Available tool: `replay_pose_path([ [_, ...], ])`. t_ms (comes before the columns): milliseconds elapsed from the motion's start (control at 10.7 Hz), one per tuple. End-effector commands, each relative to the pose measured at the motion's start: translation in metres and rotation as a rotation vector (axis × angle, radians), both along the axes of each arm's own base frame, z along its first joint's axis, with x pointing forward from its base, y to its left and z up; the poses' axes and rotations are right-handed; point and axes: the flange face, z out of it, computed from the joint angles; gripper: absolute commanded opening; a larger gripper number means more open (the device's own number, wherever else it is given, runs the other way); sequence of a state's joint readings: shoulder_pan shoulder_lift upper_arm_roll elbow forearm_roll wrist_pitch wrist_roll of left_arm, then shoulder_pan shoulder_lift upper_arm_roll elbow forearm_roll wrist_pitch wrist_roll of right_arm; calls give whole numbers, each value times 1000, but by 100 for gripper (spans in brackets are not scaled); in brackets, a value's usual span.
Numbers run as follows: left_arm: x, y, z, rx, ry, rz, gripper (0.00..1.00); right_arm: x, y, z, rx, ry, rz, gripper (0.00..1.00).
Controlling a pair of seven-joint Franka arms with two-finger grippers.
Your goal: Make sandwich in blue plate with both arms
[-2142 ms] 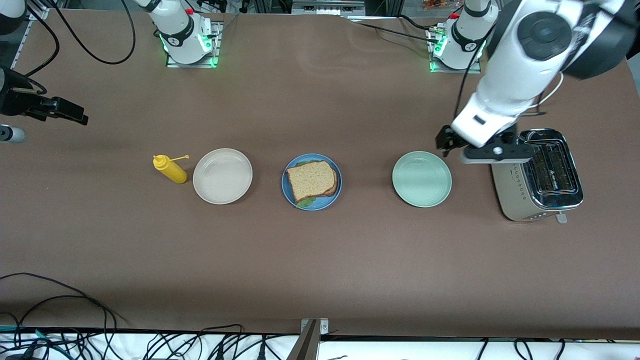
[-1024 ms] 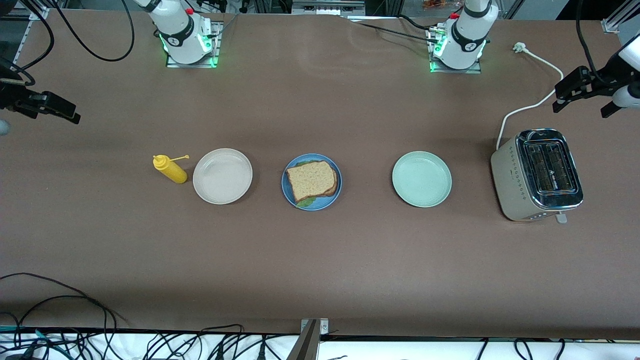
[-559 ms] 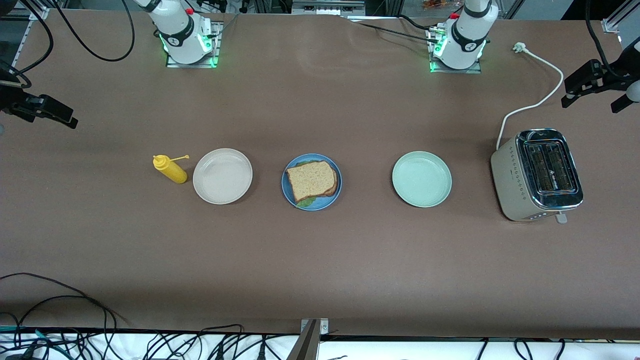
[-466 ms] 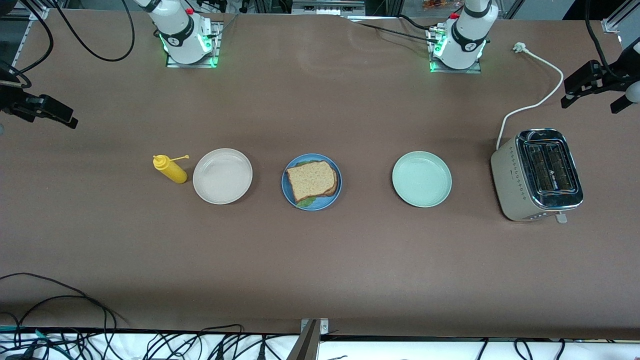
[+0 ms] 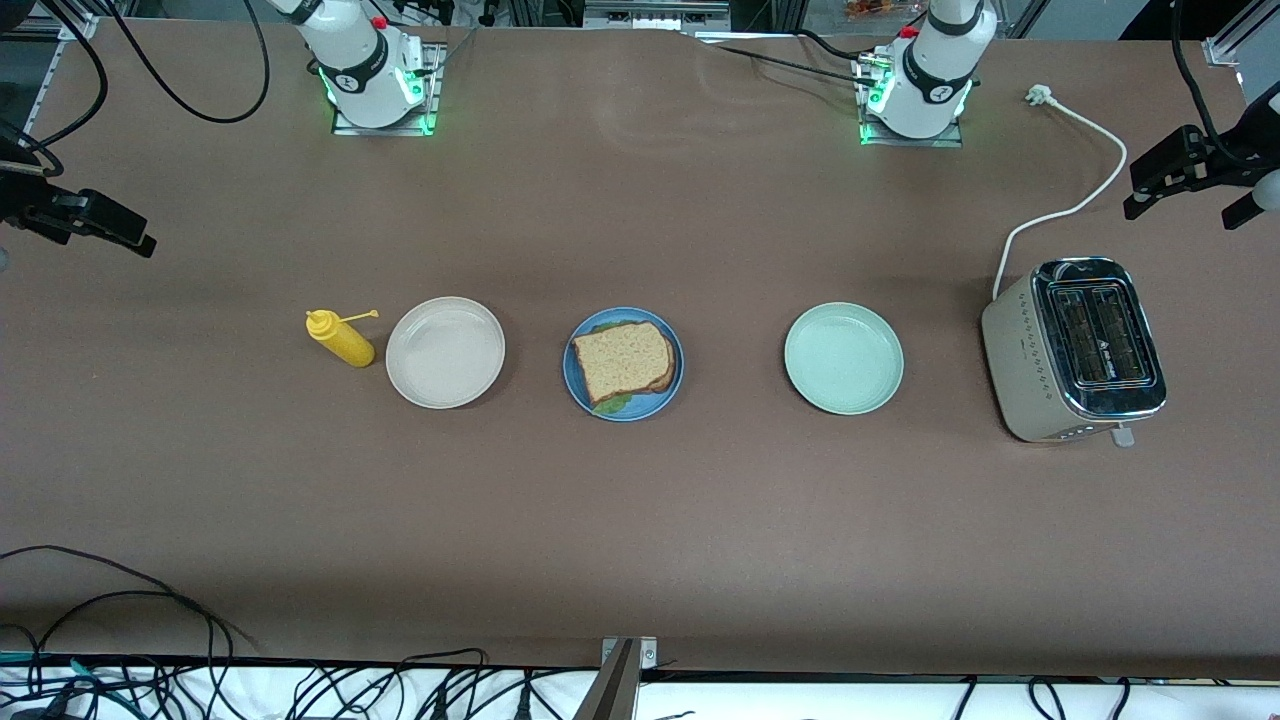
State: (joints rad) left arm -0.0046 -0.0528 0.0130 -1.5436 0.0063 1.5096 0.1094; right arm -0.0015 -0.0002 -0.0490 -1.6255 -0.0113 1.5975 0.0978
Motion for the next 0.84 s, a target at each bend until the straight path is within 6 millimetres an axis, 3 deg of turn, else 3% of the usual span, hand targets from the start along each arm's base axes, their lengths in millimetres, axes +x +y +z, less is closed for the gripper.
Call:
replay_pose_path([
  [0,2,4,1,-28,14,-18,100,-4,1,8,-4,-5,3,100],
  [745,-2,0,0,-28,29,-9,100,-4,3,8,-5,-1,9,100],
])
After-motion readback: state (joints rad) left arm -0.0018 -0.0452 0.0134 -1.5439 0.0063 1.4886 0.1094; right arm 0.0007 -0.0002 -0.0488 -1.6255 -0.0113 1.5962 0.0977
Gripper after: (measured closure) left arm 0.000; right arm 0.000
